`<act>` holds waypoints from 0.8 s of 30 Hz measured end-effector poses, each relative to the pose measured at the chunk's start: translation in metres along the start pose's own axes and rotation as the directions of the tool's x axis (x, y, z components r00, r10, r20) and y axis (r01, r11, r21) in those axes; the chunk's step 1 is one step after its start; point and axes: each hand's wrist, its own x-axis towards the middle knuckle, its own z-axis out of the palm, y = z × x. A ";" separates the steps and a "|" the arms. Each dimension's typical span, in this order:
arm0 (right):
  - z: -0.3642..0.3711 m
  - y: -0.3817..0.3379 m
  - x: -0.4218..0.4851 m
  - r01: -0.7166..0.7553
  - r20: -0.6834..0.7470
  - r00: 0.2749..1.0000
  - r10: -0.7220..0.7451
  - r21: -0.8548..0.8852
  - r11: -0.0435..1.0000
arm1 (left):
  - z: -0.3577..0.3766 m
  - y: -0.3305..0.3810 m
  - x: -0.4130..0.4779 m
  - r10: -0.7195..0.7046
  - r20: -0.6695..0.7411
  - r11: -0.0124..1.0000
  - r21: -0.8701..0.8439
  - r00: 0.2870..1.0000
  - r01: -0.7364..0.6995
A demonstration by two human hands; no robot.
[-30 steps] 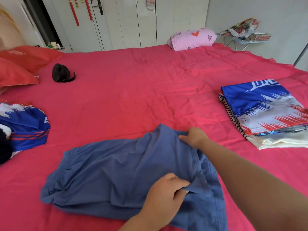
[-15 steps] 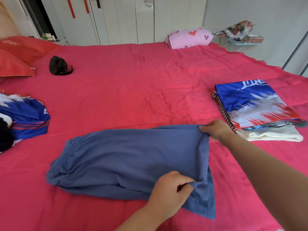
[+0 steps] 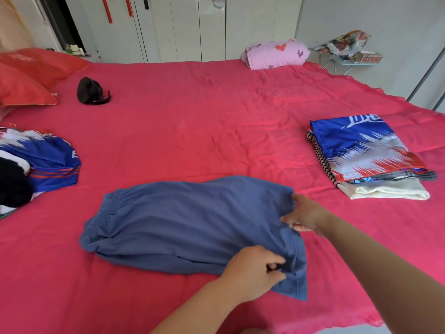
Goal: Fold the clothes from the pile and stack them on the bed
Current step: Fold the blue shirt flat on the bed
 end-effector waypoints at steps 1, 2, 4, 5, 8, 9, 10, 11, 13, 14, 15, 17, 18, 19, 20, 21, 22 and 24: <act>-0.001 0.003 -0.001 0.028 -0.058 0.998 -0.029 -0.022 0.999 | -0.004 -0.006 -0.003 0.003 -0.058 1.000 -0.008 0.998 -0.003; -0.003 0.007 0.000 0.066 -0.136 0.988 -0.074 -0.059 0.996 | -0.010 -0.011 -0.006 -0.001 -0.136 1.000 -0.024 0.991 -0.003; -0.007 0.013 -0.001 0.107 -0.207 0.969 -0.131 -0.124 0.987 | -0.021 -0.021 -0.013 0.012 -0.190 0.996 0.085 0.982 0.005; -0.007 0.016 -0.001 0.098 -0.214 0.969 -0.121 -0.114 0.989 | -0.024 -0.025 -0.017 -0.001 -0.151 0.985 0.171 0.989 0.027; -0.001 0.017 -0.002 0.084 -0.241 0.965 -0.100 -0.074 0.994 | -0.021 -0.028 -0.024 0.015 -0.072 0.950 0.313 0.997 0.008; 0.001 0.015 -0.003 0.100 -0.260 0.958 -0.119 -0.085 0.991 | -0.016 -0.024 -0.023 0.026 -0.061 0.945 0.327 0.998 -0.005; 0.003 0.012 -0.003 0.116 -0.265 0.954 -0.138 -0.096 0.989 | -0.011 -0.019 -0.021 0.034 -0.040 0.939 0.343 0.999 -0.019; 0.005 0.010 -0.002 0.120 -0.262 0.953 -0.152 -0.133 0.984 | -0.005 -0.014 -0.017 0.033 -0.016 0.929 0.370 0.999 -0.025; 0.005 0.004 -0.002 0.098 -0.273 0.947 -0.169 -0.257 0.961 | 0.010 -0.008 -0.010 0.082 -0.020 0.911 0.407 0.996 -0.067; 0.002 0.004 -0.001 0.083 -0.302 0.936 -0.179 -0.303 0.949 | 0.015 -0.005 -0.008 0.113 -0.024 0.915 0.392 0.993 -0.095; 0.000 0.003 -0.002 0.071 -0.341 0.921 -0.188 -0.328 0.942 | 0.018 -0.002 -0.007 0.126 -0.007 0.926 0.359 0.992 -0.115; -0.004 0.003 -0.005 0.045 -0.389 0.897 -0.208 -0.389 0.920 | 0.018 -0.004 -0.006 0.117 0.082 0.950 0.282 0.990 -0.136; -0.004 0.004 -0.008 0.026 -0.401 0.887 -0.227 -0.448 0.894 | 0.014 -0.008 -0.006 0.119 0.118 0.963 0.226 0.986 -0.143; -0.002 0.004 -0.013 0.016 -0.409 0.876 -0.255 -0.505 0.863 | 0.008 -0.012 -0.009 0.146 0.107 0.974 0.158 0.984 -0.161; 0.003 0.003 -0.018 0.044 -0.409 0.856 -0.316 -0.551 0.833 | 0.000 -0.018 -0.013 0.167 0.063 0.980 0.101 0.984 -0.173; 0.011 0.001 -0.024 0.123 -0.382 0.827 -0.412 -0.591 0.797 | -0.010 -0.025 -0.018 0.161 -0.006 0.985 0.069 0.987 -0.160; 0.023 -0.001 -0.032 0.234 -0.318 0.791 -0.522 -0.631 0.739 | -0.019 -0.035 -0.023 0.128 -0.098 0.991 0.060 0.987 -0.123; 0.052 0.002 -0.049 0.431 -0.128 0.709 -0.693 -0.700 0.569 | -0.037 -0.060 -0.034 0.097 -0.307 0.986 0.159 0.947 -0.050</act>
